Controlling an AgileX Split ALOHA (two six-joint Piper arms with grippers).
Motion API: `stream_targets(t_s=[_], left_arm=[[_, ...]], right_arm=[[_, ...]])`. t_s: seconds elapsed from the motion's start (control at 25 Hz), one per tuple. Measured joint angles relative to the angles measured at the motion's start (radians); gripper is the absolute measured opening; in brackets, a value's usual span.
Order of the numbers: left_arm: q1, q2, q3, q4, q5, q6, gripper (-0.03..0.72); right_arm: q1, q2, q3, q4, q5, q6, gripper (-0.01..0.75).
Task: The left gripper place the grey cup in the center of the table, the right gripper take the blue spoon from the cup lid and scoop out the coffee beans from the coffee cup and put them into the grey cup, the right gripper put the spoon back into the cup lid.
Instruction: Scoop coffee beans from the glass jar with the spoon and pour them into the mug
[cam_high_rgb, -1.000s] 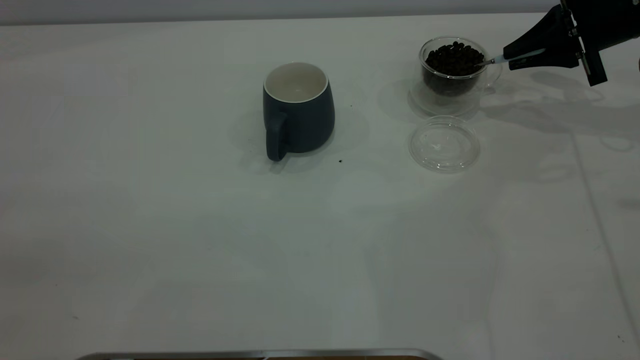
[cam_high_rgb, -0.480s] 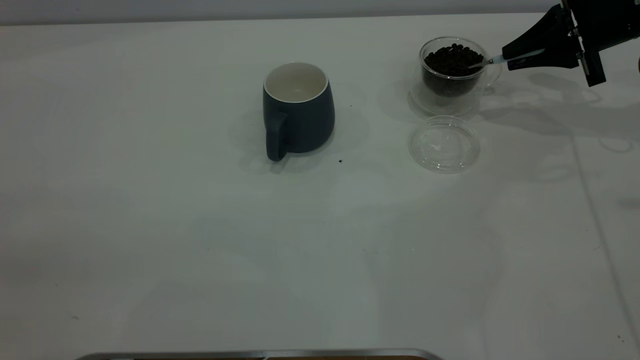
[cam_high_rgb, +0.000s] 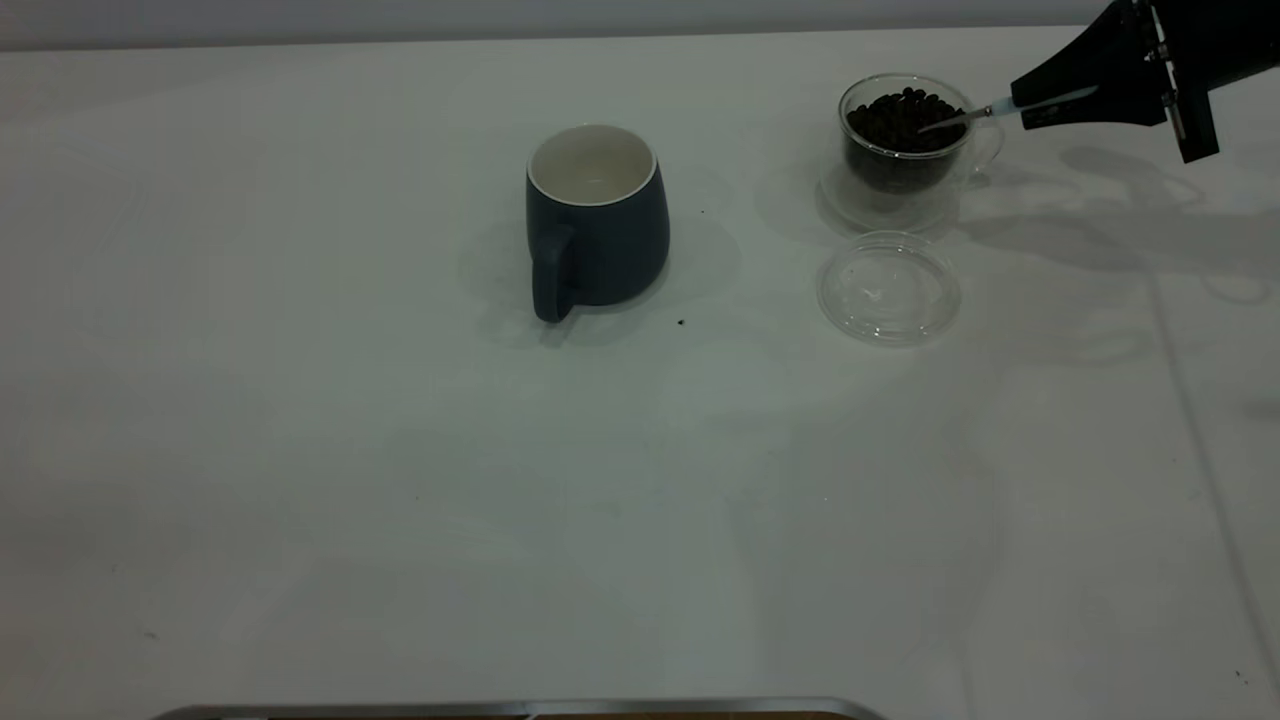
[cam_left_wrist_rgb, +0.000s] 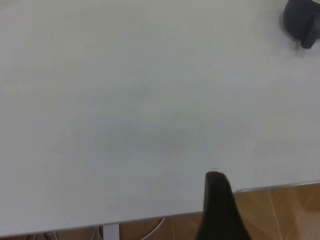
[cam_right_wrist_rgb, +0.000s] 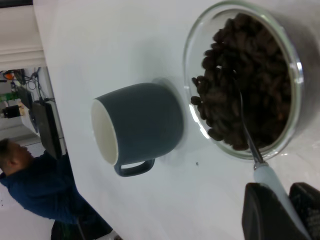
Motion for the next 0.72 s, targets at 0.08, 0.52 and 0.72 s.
stream_targets(t_s=[0.08,0.52,0.72], left_arm=[[0.0,0.0,0.0,0.0,0.0,0.0,0.566],[0.0,0.0,0.0,0.0,0.0,0.001,0.566],[0.0,0.0,0.0,0.0,0.0,0.001,0.566]], right_arm=[[-0.004,0.0,-0.001,0.0,0.003,0.0,0.102],[-0.013,0.0,-0.002,0.029,0.005,-0.004,0.102],[-0.016,-0.008,-0.002,0.034,0.005,-0.007,0.102]])
